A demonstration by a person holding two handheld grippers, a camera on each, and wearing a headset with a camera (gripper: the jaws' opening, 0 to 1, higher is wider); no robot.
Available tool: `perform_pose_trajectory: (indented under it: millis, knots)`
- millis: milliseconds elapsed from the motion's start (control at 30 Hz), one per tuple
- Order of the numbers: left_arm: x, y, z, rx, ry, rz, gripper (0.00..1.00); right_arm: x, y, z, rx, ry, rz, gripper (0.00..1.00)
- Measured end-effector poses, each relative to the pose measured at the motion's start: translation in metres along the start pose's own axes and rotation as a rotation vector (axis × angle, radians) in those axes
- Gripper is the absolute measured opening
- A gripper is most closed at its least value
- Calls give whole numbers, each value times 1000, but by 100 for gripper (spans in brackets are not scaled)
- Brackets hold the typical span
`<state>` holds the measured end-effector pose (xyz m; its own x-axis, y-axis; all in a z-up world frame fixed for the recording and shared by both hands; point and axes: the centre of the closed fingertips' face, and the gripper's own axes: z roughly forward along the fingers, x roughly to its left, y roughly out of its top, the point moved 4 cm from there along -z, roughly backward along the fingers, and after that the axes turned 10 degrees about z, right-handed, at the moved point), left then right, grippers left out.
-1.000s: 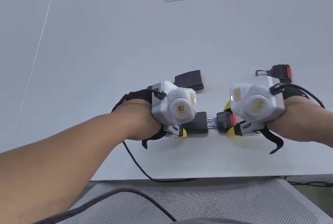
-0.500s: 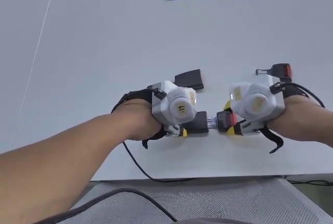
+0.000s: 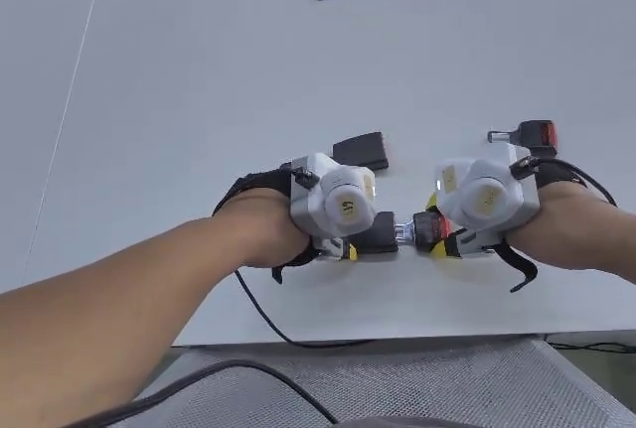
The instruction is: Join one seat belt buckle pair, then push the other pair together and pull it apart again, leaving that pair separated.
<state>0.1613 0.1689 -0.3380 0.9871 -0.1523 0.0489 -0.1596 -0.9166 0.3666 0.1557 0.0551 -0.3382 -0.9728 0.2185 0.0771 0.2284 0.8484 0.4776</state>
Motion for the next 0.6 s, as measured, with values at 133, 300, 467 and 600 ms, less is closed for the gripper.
perform_pose_trajectory:
  millis: [133, 300, 467, 600]
  knots:
    - [0, 0, 0, 4, 2, -2, 30, 0, 1, 0, 0, -2, 7, 33]
    - [0, 1, 0, 6, 3, -4, 30, 0, 2, 1, 4, -4, 2, 33]
    - [0, 1, 1, 9, 3, -5, 30, 0, 3, 2, -2, -4, 11, 33]
    - [-1, 1, 1, 8, 4, -4, 30, 0, 5, 3, 0, -4, 2, 33]
